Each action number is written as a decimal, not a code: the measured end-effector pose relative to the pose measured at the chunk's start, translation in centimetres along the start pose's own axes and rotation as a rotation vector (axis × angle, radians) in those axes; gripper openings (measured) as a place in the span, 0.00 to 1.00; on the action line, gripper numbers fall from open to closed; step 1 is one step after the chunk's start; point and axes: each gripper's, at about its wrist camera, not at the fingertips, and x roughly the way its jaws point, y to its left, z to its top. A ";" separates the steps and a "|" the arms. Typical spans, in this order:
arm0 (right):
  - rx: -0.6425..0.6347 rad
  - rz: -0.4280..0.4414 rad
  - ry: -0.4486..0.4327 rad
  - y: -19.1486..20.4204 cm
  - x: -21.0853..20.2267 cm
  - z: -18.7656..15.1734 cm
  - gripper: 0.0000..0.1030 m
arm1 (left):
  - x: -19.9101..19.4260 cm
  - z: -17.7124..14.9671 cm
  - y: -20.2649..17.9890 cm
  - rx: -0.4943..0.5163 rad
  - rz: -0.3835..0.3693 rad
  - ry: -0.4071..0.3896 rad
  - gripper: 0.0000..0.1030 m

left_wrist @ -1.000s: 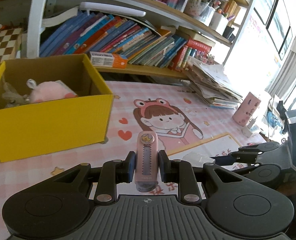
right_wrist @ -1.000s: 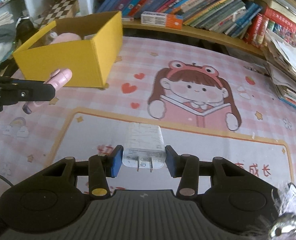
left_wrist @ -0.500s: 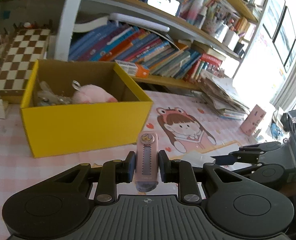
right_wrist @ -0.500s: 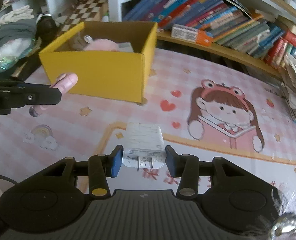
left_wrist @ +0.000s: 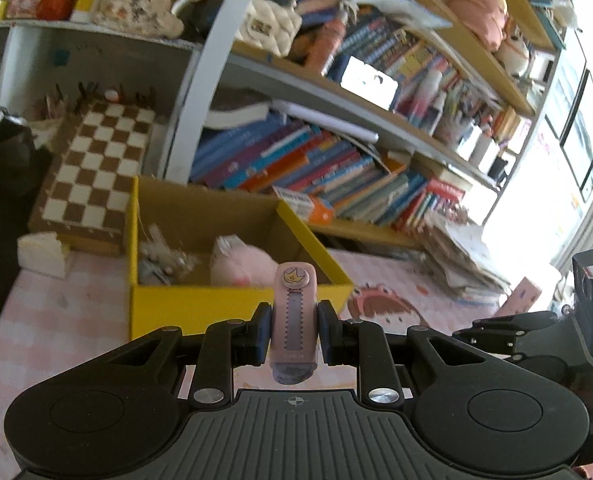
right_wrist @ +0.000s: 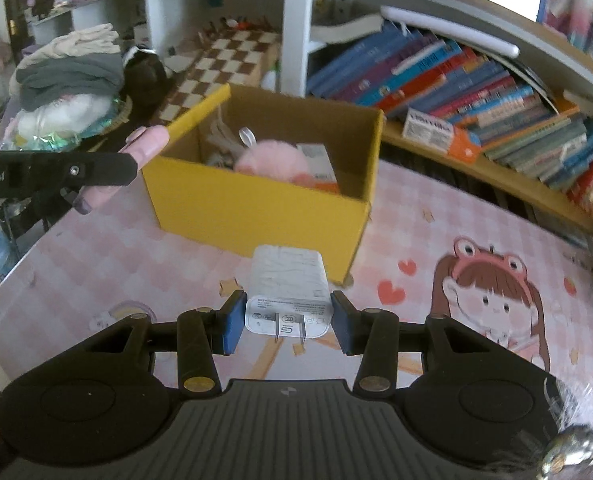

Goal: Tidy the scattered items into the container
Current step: 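Carry the eraser and charger plug with both grippers over the yellow box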

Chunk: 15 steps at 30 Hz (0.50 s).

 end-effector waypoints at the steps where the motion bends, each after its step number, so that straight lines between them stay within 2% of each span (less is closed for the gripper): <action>1: -0.004 0.000 -0.006 0.0 0.0 0.3 0.41 | 0.0 0.3 0.2 0.000 0.003 -0.011 0.22; 7: -0.011 -0.015 -0.040 -0.4 -0.2 2.4 0.41 | 0.2 2.3 1.3 -0.005 0.015 -0.082 0.22; 15: -0.034 -0.034 -0.090 -1.7 0.1 5.8 0.41 | 1.8 4.6 2.3 0.000 0.027 -0.125 0.22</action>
